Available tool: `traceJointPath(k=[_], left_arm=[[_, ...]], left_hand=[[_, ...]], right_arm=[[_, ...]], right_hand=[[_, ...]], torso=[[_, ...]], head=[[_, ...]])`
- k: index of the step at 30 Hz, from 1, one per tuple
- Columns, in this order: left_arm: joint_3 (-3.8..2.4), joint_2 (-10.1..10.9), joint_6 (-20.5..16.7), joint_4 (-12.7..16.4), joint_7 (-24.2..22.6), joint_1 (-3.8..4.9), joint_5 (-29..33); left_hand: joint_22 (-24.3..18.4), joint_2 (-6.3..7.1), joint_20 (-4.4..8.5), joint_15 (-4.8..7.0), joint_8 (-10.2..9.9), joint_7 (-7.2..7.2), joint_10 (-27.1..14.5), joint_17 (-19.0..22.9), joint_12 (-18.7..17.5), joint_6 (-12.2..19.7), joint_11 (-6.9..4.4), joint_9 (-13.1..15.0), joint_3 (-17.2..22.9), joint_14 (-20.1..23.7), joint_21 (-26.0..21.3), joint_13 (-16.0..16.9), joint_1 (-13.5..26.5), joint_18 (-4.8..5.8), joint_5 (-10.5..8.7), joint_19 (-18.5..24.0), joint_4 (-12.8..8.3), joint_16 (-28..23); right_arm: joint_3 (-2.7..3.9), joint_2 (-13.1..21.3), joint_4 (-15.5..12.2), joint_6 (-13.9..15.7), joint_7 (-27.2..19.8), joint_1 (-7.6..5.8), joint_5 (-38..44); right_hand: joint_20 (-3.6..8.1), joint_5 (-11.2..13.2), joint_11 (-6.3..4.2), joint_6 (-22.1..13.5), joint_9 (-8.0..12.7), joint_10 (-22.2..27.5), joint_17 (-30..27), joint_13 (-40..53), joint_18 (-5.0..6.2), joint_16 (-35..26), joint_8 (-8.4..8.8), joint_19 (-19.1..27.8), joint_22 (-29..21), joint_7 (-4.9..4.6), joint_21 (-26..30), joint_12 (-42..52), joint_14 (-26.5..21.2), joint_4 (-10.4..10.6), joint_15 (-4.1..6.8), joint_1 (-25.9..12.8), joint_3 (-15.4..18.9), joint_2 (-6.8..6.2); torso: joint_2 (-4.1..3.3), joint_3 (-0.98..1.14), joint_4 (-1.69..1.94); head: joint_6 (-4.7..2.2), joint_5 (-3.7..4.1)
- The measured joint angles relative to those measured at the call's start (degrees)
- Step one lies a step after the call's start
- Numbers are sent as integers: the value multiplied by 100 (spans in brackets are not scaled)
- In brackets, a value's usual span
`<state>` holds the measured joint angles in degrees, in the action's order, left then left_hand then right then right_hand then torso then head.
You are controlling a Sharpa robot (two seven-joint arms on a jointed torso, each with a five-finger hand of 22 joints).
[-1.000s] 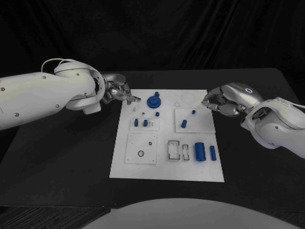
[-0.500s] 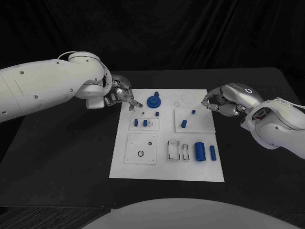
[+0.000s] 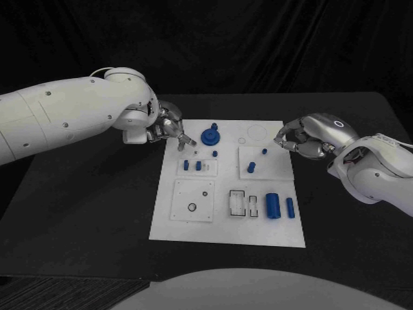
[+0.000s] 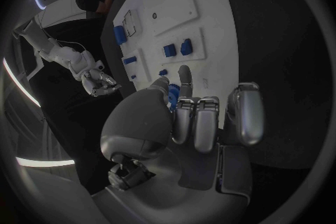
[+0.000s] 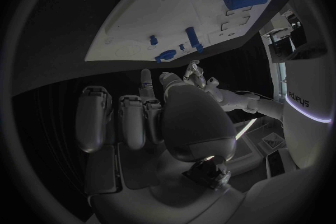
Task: Assemble the parts on the task board
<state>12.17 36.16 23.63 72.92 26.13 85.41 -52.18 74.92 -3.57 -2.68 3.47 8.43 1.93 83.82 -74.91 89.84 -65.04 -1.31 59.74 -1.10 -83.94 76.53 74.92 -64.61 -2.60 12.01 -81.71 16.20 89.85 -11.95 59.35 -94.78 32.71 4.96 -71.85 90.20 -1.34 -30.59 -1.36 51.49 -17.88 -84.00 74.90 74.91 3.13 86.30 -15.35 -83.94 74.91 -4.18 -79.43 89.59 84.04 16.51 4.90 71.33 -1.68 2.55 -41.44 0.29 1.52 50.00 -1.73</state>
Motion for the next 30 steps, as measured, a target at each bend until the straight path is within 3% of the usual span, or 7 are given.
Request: traceJointPath(k=[12,30], left_arm=[[0,-71,112,-80,95,-145,-115],[0,-97,290,-112,206,-264,-151]], left_hand=[[0,0,0,0,-39,33,0,0,0,77,0,28,-15,0,0,0,0,0,0,0,15,0],[-1,-41,0,0,-67,27,0,0,0,83,0,14,-30,0,-25,0,-41,0,105,0,0,0]], right_arm=[[0,-1,3,2,-2,0,0],[0,-16,17,3,-3,0,0]], right_hand=[[0,0,0,0,0,0,0,0,0,0,0,0,-1,0,0,0,0,0,0,0,0,0],[0,0,0,0,-1,0,0,0,0,0,0,0,-1,0,0,0,0,0,0,0,0,0]], torso=[[10,5,0],[9,13,-2]], head=[[0,56],[0,36]])
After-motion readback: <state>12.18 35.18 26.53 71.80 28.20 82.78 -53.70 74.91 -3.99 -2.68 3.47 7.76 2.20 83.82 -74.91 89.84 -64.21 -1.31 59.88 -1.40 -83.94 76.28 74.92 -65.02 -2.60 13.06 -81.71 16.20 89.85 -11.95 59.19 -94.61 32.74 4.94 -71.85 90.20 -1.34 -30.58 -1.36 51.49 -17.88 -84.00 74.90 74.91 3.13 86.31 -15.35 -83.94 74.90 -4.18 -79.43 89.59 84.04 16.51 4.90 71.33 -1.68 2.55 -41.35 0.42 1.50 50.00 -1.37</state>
